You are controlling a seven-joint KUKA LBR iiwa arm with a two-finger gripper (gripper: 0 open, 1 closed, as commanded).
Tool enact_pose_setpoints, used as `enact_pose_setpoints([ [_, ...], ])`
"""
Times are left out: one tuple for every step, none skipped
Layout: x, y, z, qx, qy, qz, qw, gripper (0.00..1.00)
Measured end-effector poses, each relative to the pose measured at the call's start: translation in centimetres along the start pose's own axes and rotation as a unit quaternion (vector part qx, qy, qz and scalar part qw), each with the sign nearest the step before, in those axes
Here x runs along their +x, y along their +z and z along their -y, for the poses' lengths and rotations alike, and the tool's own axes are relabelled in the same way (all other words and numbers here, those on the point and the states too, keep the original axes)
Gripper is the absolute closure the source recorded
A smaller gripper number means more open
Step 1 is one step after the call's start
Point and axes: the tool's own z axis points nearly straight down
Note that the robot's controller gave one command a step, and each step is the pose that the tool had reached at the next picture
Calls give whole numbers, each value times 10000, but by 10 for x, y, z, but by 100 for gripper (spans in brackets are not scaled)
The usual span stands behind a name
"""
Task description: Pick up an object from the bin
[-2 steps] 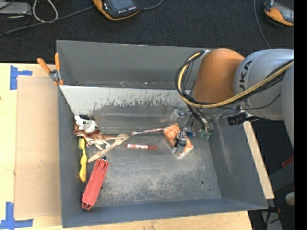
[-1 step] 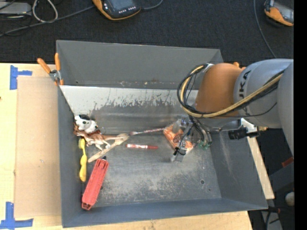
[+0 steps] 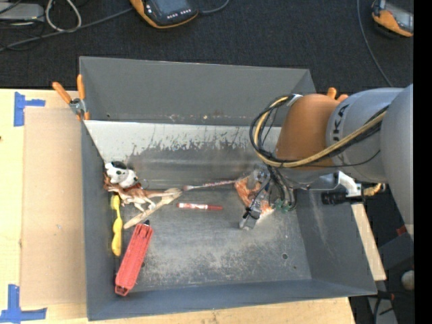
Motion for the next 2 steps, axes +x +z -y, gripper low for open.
enact_pose_setpoints([
  [-6, 4, 8, -7, -615, 1, 9981, 0],
  [-1, 5, 26, -10, 57, 10, 10000, 100],
])
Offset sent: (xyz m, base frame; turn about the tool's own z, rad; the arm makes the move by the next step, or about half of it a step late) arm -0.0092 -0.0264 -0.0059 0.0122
